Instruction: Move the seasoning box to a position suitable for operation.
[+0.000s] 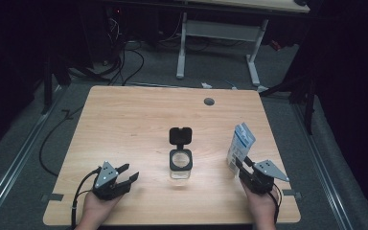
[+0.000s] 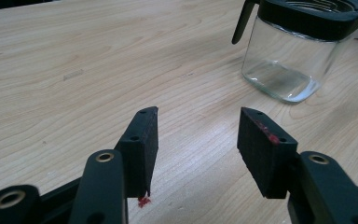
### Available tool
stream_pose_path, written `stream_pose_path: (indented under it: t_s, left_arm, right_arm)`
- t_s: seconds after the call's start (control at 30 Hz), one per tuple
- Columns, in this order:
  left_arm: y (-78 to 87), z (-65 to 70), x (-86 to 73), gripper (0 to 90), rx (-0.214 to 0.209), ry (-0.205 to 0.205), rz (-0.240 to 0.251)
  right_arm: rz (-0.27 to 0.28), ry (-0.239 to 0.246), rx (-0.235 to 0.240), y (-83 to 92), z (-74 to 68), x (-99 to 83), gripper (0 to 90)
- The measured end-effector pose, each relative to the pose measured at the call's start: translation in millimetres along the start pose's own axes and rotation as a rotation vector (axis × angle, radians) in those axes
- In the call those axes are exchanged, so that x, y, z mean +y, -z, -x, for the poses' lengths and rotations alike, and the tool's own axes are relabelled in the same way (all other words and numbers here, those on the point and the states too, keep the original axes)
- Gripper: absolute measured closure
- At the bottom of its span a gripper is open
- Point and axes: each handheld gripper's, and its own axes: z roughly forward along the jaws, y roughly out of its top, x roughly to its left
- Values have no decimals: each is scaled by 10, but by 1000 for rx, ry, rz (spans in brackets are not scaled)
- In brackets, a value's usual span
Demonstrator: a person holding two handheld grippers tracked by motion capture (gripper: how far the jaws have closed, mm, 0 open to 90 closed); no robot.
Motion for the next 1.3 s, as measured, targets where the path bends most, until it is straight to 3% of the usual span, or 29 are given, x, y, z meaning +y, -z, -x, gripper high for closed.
stream_pose_path:
  t_s: [0.27,0.4,0.53,0.57,0.97,1.3]
  left_arm:
    - [6,6,-5,492,-14,3,3]
    - [-70,144,28,618,-37,-26,-20]
    - [-139,242,72,716,-21,-49,-26]
    - [-166,266,86,717,-21,-43,-28]
    - [-144,264,51,620,-30,-65,-12]
    - [-72,197,18,542,-38,-56,23]
  right_arm:
    - [0,-22,-10,-64,16,19,766]
    - [3,-30,0,-52,31,26,819]
    - [3,-24,2,-46,35,32,867]
    - [1,-32,15,-48,50,33,897]
    - [-14,-37,47,-54,87,59,900]
    - [-53,16,84,12,52,153,900]
